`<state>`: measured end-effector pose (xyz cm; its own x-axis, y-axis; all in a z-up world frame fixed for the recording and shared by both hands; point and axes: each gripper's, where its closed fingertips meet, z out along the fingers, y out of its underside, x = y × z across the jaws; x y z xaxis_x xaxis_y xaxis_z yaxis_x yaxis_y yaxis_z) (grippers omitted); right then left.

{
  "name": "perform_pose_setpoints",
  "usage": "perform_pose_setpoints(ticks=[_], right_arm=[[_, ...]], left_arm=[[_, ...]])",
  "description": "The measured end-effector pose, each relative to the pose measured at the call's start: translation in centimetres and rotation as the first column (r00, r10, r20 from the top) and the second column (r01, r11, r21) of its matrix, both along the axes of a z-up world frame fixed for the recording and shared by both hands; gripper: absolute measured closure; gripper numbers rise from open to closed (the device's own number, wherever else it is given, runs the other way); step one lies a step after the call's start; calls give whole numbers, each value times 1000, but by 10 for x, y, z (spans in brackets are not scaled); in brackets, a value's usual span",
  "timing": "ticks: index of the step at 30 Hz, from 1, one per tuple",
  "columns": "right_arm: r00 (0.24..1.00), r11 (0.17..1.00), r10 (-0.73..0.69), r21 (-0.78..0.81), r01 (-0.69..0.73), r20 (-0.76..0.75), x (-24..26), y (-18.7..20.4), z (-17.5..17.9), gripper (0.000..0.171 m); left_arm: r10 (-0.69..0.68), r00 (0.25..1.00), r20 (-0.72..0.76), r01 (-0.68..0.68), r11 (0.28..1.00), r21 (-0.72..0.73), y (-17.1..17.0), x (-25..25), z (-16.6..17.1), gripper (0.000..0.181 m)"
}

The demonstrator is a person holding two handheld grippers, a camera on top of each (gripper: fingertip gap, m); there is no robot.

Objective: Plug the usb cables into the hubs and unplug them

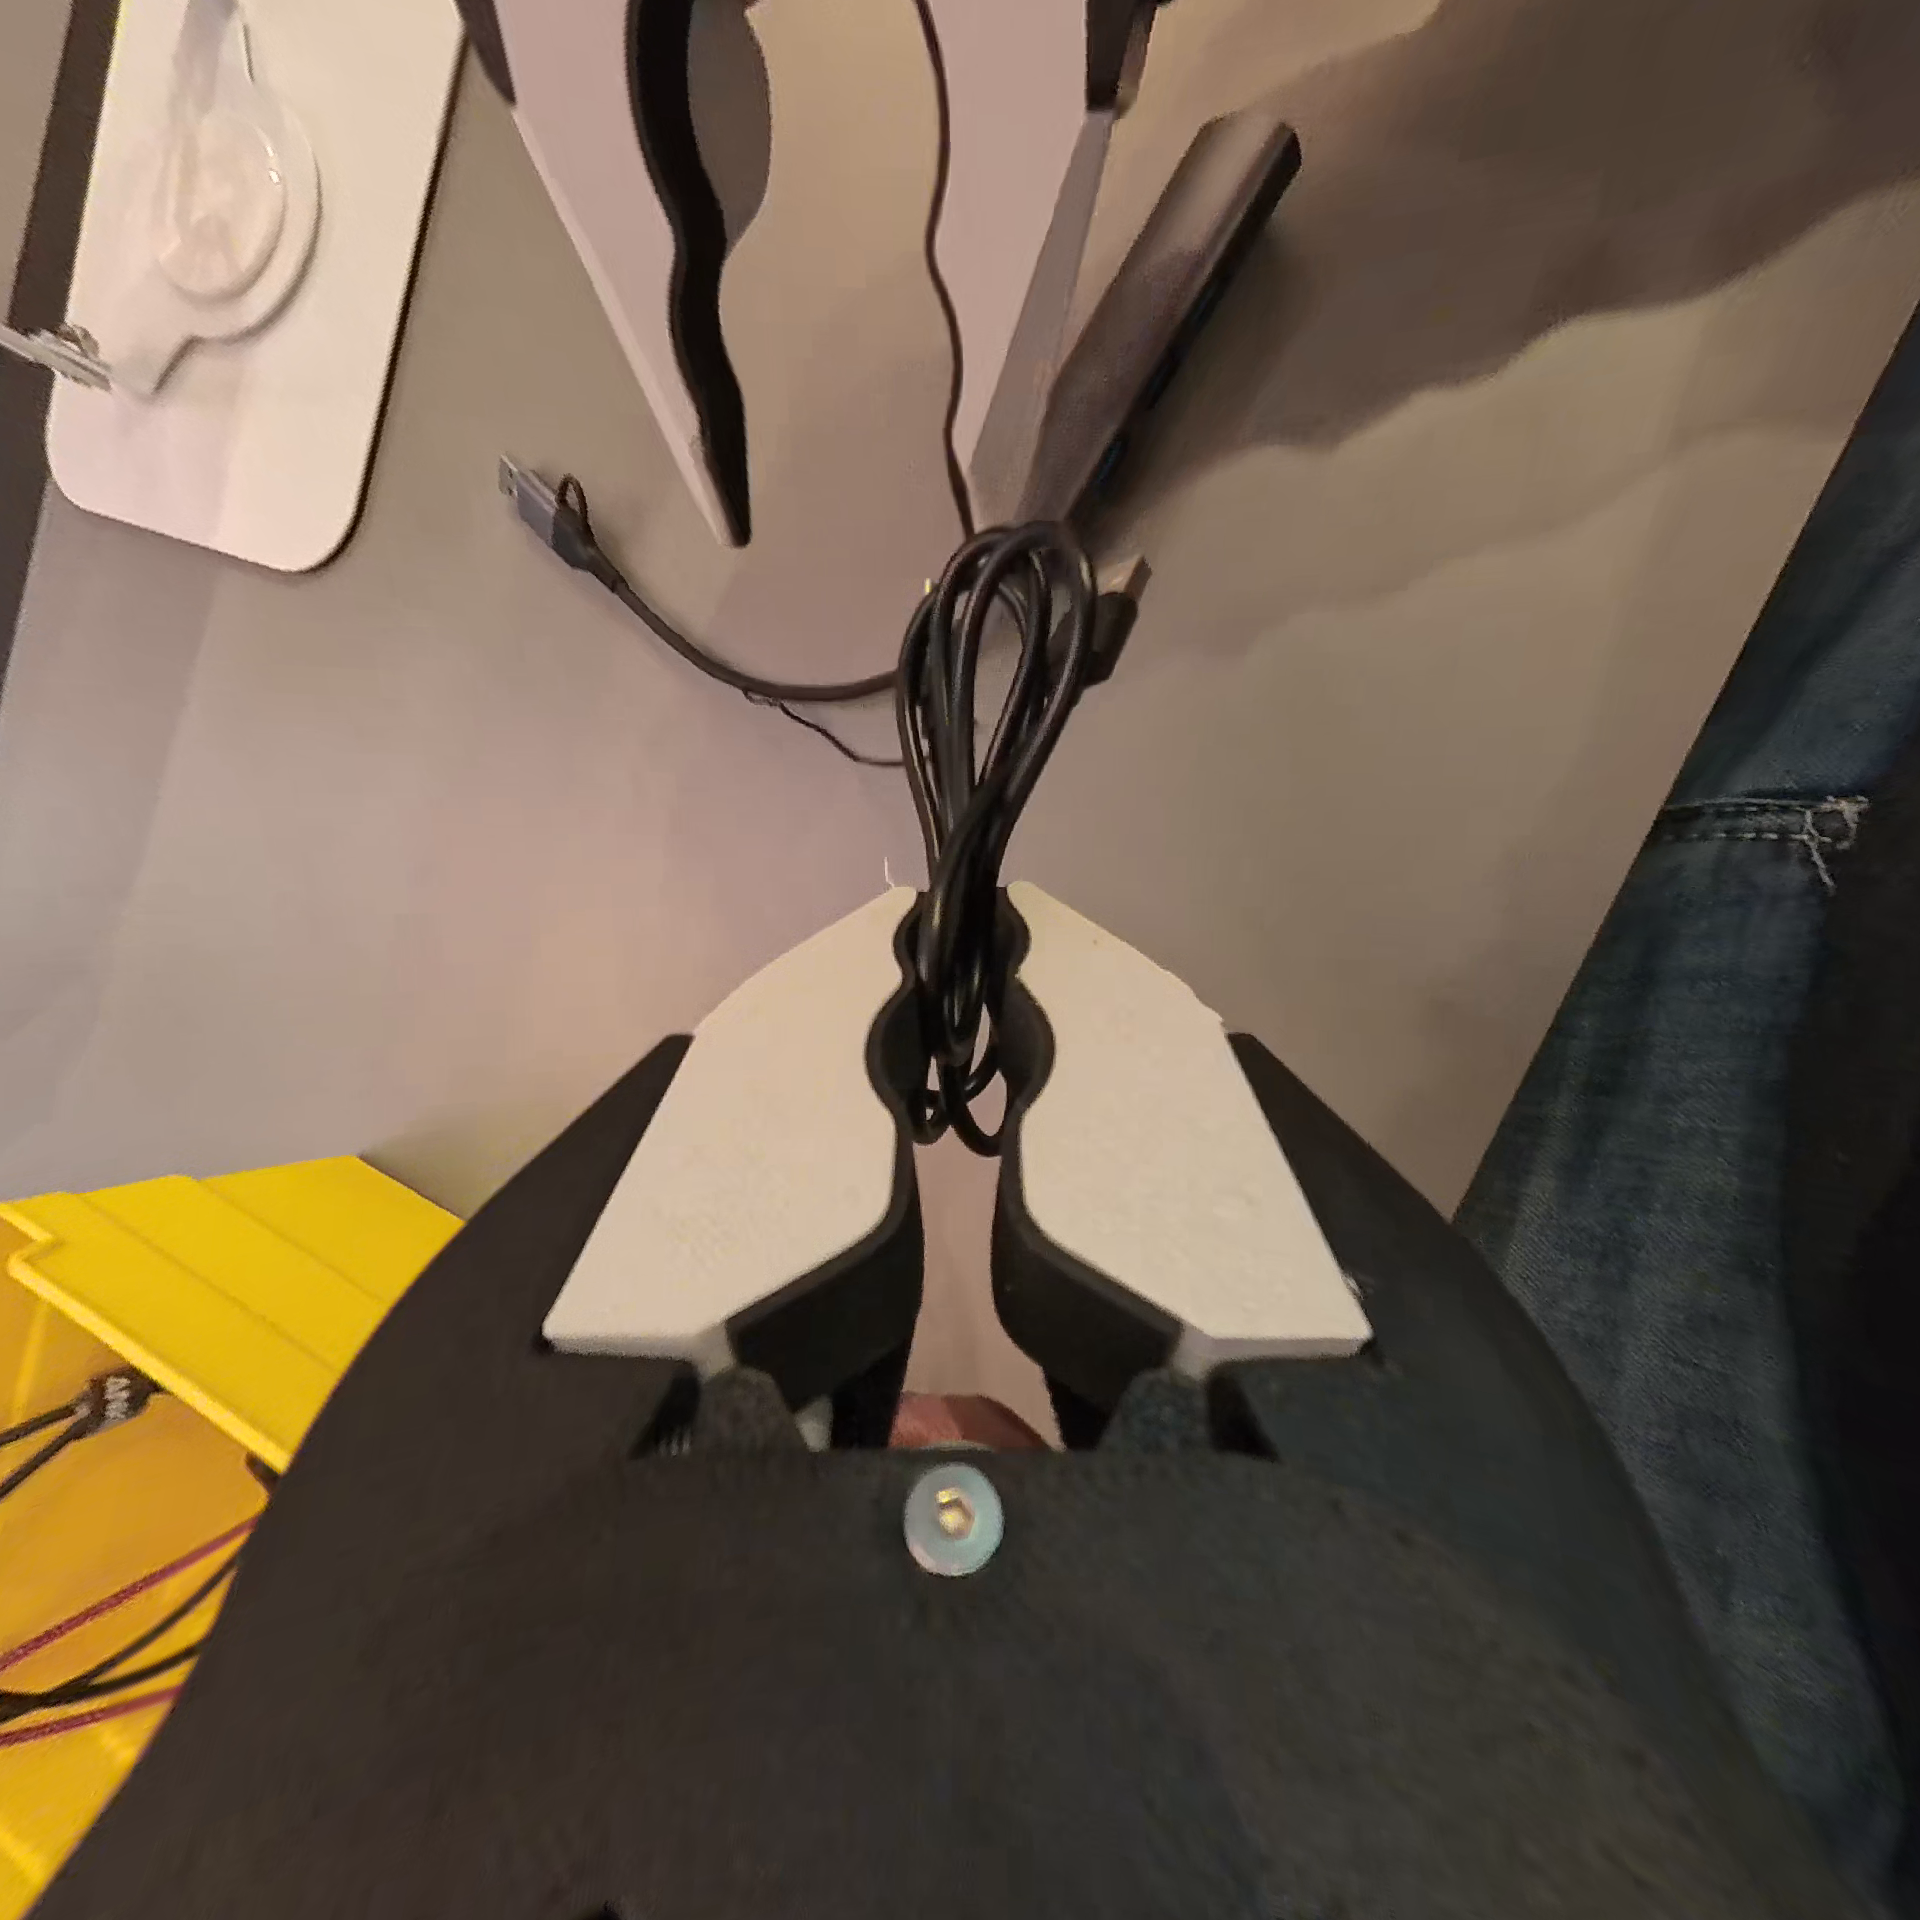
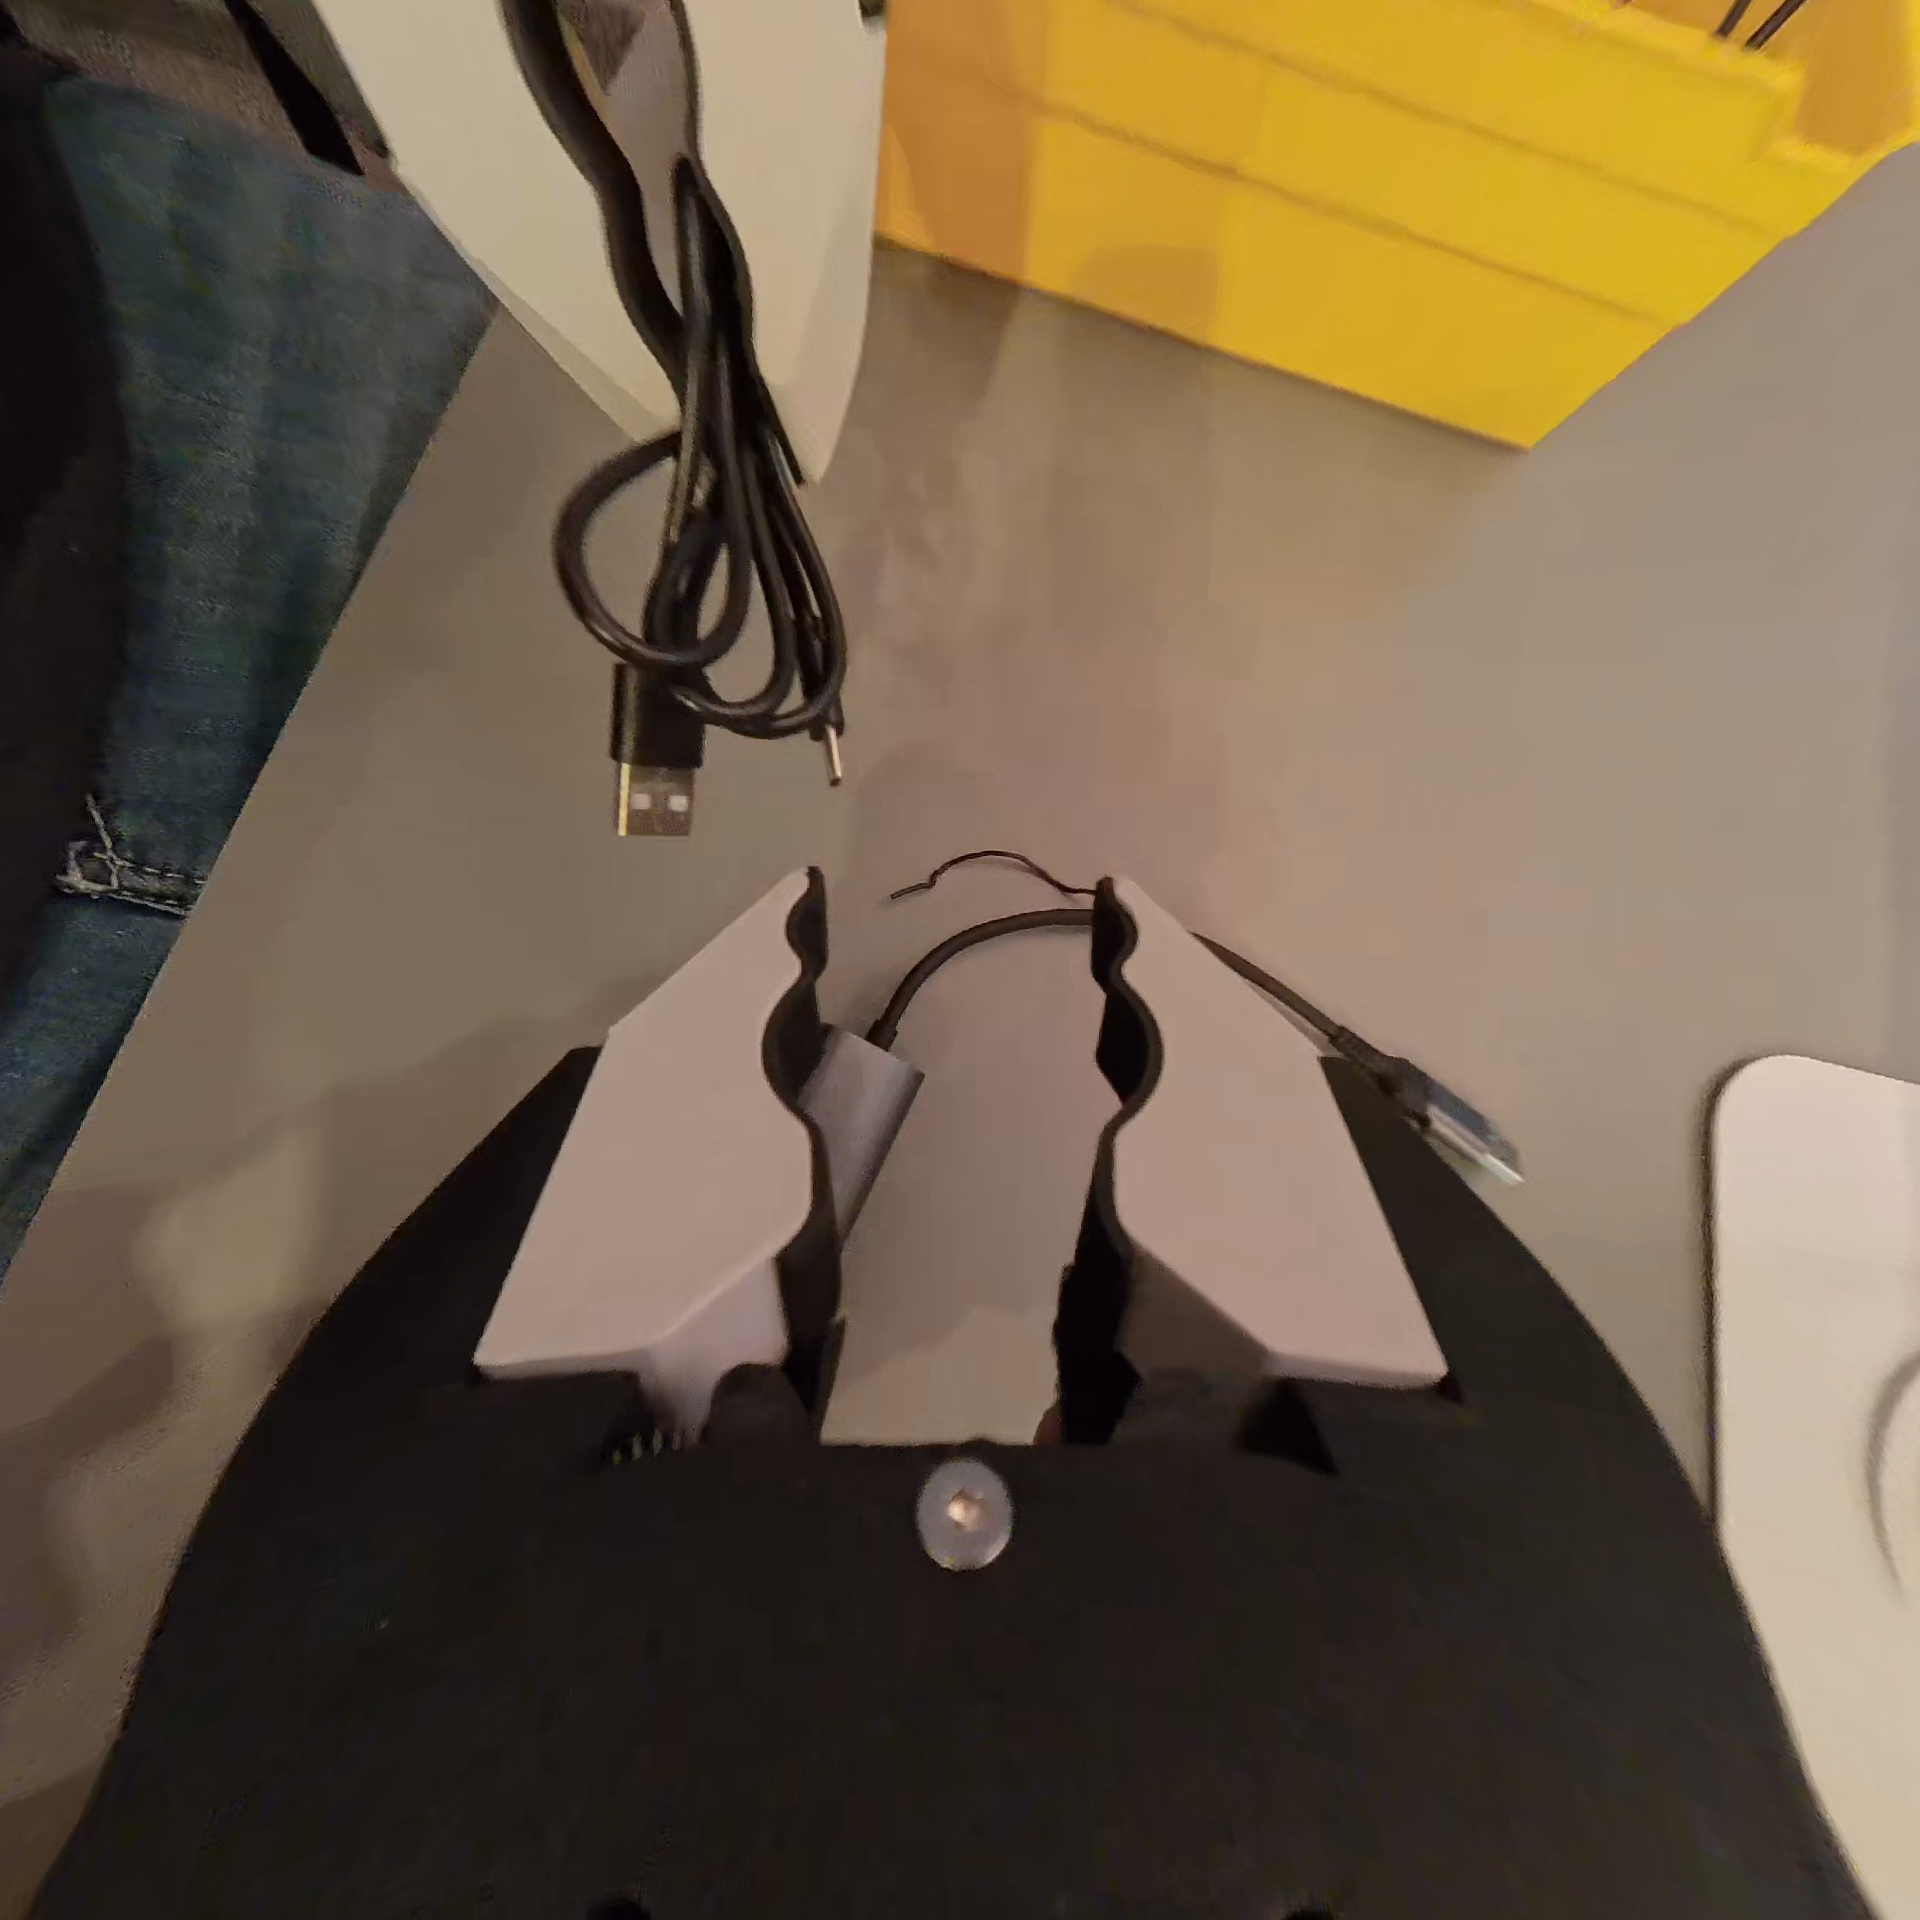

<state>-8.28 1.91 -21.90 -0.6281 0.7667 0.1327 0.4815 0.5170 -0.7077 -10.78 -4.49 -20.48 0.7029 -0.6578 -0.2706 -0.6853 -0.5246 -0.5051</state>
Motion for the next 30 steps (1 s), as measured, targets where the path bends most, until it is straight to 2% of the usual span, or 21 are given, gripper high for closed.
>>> perform_pose_setpoints(ticks=[4,9,16,18,21,25,30], right_arm=[[994,998,-31,54,26,105,-15,-1,-34,94],[980,994,-51,102,31,193,-27,4,-64,97],[964,996,-78,48,68,253,-29,15,-68,110],[967,998,-45,52,33,249,-28,15,-67,111],[969,994,35,96,-60,246,-24,17,-63,99],[960,974,180,98,-205,216,-24,12,-43,94],[915,946,282,77,-316,288,-25,15,-55,99]], left_arm=[[8,1000,-11,-8,1000,-19,-13,-4,-5,172],[14,1000,7,-14,1000,-20,-20,-6,-8,172],[2,1000,29,-1,1000,-15,-21,-6,-9,172],[0,999,33,0,1000,-14,-22,-7,-9,172],[2,999,33,-1,1000,-9,-23,-9,-7,172],[-1,999,40,1,1000,-3,-22,-9,-5,172],[-6,999,40,6,1000,-7,-21,-7,-7,172]])
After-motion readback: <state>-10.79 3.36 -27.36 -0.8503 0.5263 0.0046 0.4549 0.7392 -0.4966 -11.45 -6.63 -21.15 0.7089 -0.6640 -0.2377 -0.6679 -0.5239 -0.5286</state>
